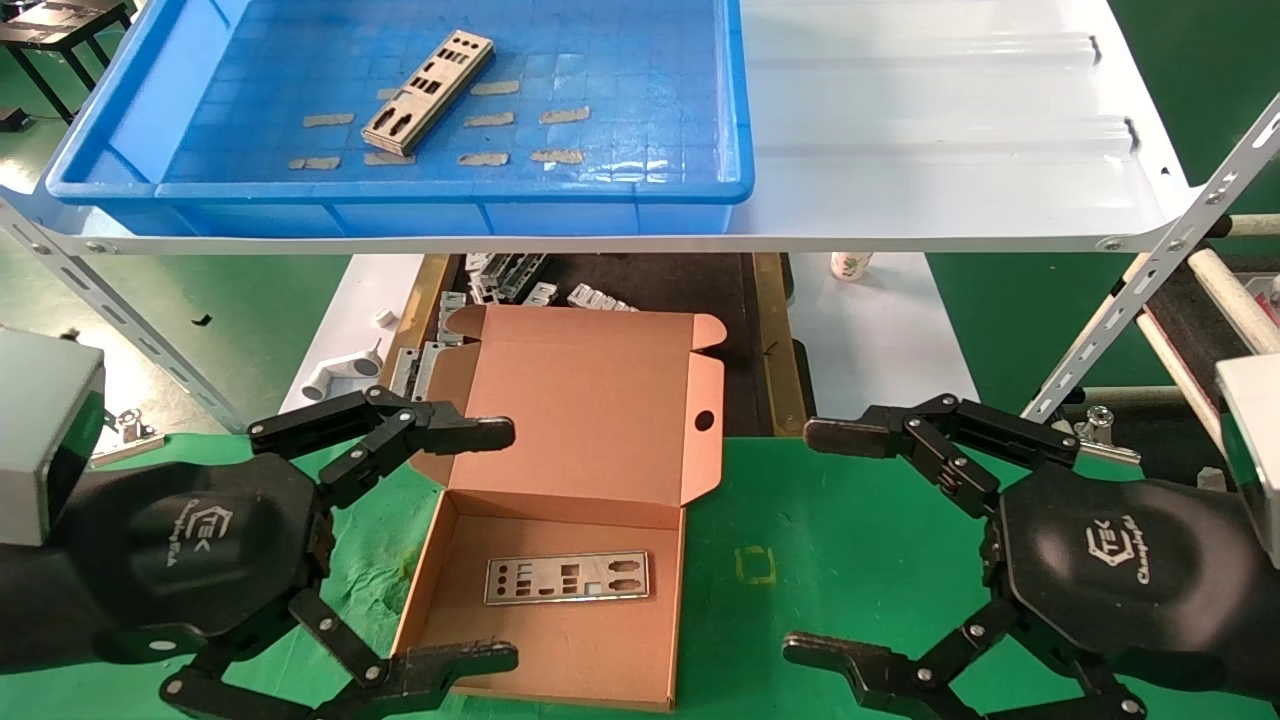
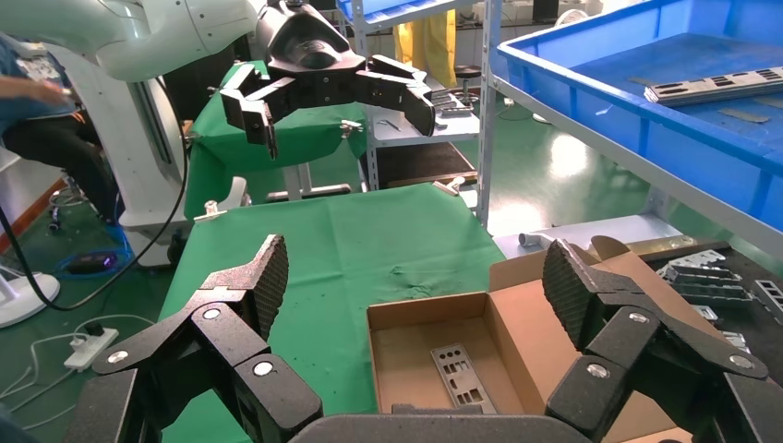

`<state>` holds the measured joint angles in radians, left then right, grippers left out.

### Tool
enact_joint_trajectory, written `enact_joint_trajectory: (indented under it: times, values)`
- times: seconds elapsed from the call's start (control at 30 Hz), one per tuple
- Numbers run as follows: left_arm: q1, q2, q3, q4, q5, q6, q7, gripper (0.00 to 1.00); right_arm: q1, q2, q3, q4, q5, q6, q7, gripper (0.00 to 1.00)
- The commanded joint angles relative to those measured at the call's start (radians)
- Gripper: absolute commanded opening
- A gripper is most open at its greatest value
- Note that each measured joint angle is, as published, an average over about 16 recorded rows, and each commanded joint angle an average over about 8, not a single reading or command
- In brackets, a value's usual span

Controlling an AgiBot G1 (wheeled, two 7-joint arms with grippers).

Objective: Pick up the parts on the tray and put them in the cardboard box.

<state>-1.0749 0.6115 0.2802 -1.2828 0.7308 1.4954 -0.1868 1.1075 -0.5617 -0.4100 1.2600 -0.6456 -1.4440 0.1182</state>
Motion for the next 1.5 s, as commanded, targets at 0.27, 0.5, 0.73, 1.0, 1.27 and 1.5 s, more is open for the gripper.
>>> enact_joint_trajectory:
  times: [0.27, 0.5, 0.73, 1.0, 1.27, 1.5]
  values:
    - [0.0, 0.0, 0.0, 0.0, 0.0, 0.0, 0.0, 1.0, 0.0, 0.0, 0.0, 0.0, 0.0, 0.0, 0.0, 1.0]
    - [0.0, 0.0, 0.0, 0.0, 0.0, 0.0, 0.0, 1.0, 0.0, 0.0, 0.0, 0.0, 0.0, 0.0, 0.0, 1.0]
    - [0.0, 0.0, 0.0, 0.0, 0.0, 0.0, 0.0, 1.0, 0.0, 0.0, 0.0, 0.0, 0.0, 0.0, 0.0, 1.0]
    - [0.0, 0.0, 0.0, 0.0, 0.0, 0.0, 0.0, 1.0, 0.0, 0.0, 0.0, 0.0, 0.0, 0.0, 0.0, 1.0]
    - [0.0, 0.0, 0.0, 0.0, 0.0, 0.0, 0.0, 1.0, 0.0, 0.0, 0.0, 0.0, 0.0, 0.0, 0.0, 1.0]
    - [0.0, 0.0, 0.0, 0.0, 0.0, 0.0, 0.0, 1.0, 0.0, 0.0, 0.0, 0.0, 0.0, 0.0, 0.0, 1.0]
